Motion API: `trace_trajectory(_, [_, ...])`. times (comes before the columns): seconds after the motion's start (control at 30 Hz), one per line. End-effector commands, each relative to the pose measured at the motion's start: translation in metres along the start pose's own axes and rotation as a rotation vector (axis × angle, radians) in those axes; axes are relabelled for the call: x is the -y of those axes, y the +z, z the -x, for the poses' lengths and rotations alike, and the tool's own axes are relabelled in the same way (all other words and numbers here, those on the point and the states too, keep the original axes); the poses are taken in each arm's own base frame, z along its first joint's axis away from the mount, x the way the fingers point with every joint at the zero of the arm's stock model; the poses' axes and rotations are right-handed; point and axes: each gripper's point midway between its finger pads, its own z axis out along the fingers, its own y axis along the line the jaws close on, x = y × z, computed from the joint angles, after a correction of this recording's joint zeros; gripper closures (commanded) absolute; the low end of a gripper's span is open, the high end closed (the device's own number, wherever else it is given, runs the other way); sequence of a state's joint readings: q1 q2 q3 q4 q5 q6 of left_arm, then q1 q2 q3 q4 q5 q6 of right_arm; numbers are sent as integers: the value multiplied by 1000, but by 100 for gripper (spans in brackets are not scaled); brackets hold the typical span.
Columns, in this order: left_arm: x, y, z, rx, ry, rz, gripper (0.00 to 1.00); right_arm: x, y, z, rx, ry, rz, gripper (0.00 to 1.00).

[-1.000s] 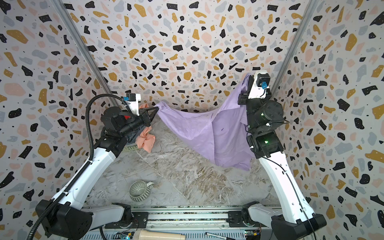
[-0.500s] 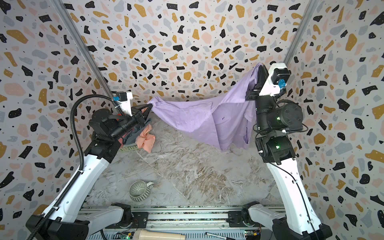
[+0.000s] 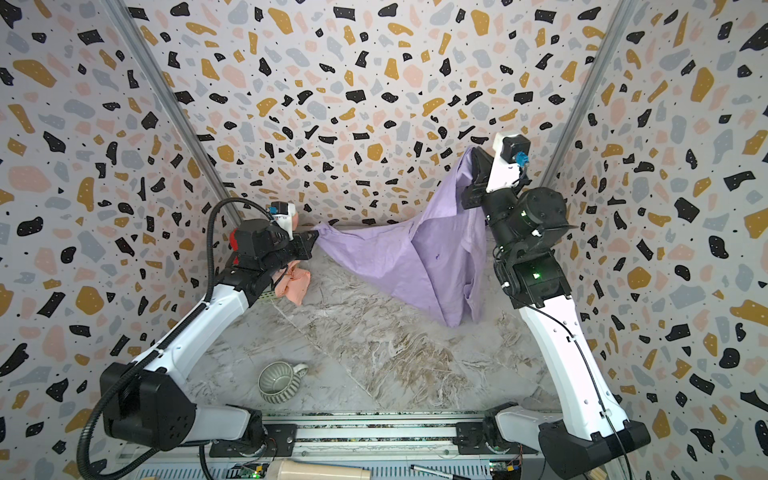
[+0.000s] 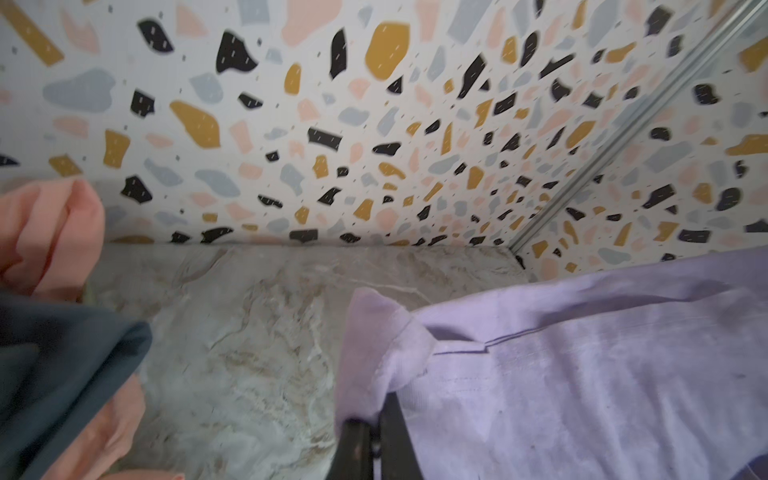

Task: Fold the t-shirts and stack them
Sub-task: 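Lower the stretched lavender shirt onto the table with both grippers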

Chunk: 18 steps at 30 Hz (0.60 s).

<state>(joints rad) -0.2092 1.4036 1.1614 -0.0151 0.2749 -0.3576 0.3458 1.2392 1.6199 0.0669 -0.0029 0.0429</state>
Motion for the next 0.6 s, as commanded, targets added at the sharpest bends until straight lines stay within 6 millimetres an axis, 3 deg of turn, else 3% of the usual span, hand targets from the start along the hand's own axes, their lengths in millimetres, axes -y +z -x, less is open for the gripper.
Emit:
trace_trajectory(0.0, [-7, -7, 8, 31, 7, 50, 100, -21, 1, 1, -3, 101, 85, 100])
trace_trajectory(0.07, [-4, -16, 20, 68, 35, 58, 100, -40, -5, 16, 23, 104, 139, 100])
trace_trajectory(0.27, [2, -52, 71, 218, 73, 101, 100, -87, -35, 94, 173, 58, 278, 100])
trace_trajectory(0.37, [16, -77, 96, 299, 86, 75, 100, -91, -48, 125, 234, 24, 280, 100])
trace_trajectory(0.57, [52, -136, 127, 436, 125, -6, 100, -65, -66, 159, 303, -49, 164, 100])
